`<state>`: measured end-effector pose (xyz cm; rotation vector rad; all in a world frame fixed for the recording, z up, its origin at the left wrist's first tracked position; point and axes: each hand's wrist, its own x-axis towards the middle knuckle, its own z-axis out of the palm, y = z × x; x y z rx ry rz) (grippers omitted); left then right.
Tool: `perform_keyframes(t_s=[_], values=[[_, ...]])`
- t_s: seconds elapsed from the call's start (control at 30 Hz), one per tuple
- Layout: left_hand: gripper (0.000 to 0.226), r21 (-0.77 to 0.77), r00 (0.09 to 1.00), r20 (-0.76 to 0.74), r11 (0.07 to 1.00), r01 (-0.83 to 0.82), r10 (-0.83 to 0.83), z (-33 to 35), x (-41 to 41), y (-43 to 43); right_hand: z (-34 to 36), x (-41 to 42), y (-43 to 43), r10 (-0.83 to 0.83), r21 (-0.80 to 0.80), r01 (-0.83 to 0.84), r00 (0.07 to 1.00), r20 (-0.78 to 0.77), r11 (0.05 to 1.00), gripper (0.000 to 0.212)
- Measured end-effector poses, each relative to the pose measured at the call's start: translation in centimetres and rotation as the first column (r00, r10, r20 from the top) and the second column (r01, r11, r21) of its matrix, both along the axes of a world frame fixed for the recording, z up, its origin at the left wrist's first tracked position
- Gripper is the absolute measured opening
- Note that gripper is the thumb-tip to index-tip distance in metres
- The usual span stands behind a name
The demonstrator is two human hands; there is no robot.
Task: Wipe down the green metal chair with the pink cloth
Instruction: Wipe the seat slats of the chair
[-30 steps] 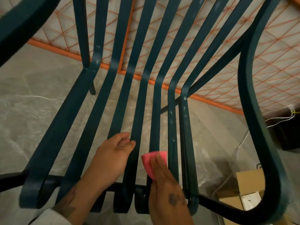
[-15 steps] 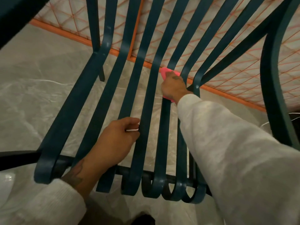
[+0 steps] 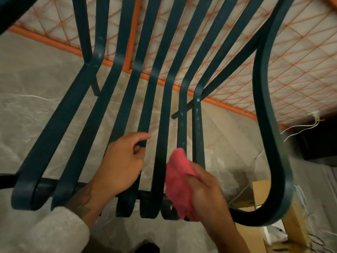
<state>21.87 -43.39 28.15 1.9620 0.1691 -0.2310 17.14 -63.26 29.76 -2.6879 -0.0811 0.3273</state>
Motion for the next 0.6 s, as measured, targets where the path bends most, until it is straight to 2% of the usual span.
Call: perform_keyframes(t_s=[0.07,0.17,0.23,0.27,0.33,0.37,0.43,0.6], values=[[0.041,-0.039,0.999,-0.022,0.998,0.039,-0.04,0.1,0.0,-0.8,1.1,-0.1,-0.1,-0.141,0.02,0.14,0.99,0.015,0.99,0.021],[0.045,-0.108,0.982,-0.15,0.989,0.104,-0.119,-0.1,0.2,-2.0,-1.1,0.2,0.8,-0.249,-0.044,0.25,0.968,0.014,0.967,0.024],[0.048,-0.123,0.969,-0.207,0.986,0.113,-0.137,-0.5,0.3,-2.4,-3.8,0.7,1.3,-0.009,-0.15,0.022,0.996,0.091,0.988,0.051],[0.048,-0.134,0.966,-0.223,0.985,0.105,-0.133,-0.7,0.4,-2.5,-4.8,1.5,1.7,-0.067,-0.114,0.079,0.993,0.101,0.99,0.06],[0.046,-0.158,0.965,-0.233,0.984,0.086,-0.122,-1.1,0.6,-2.3,-5.0,4.7,2.1,-0.233,0.03,0.231,0.964,0.127,0.973,0.059],[0.044,-0.173,0.965,-0.234,0.982,0.079,-0.119,-1.3,0.8,-2.2,-4.7,6.9,2.3,-0.284,0.068,0.279,0.955,0.087,0.958,0.057],[0.038,-0.217,0.963,-0.238,0.974,0.073,-0.125,-1.6,1.1,-2.1,-4.5,11.9,2.8,-0.295,-0.017,0.297,0.953,0.07,0.955,0.055],[0.034,-0.299,0.948,-0.307,0.954,-0.014,-0.083,-2.5,1.6,-1.7,-5.2,24.2,3.0,-0.282,-0.08,0.282,0.959,0.01,0.956,0.046]])
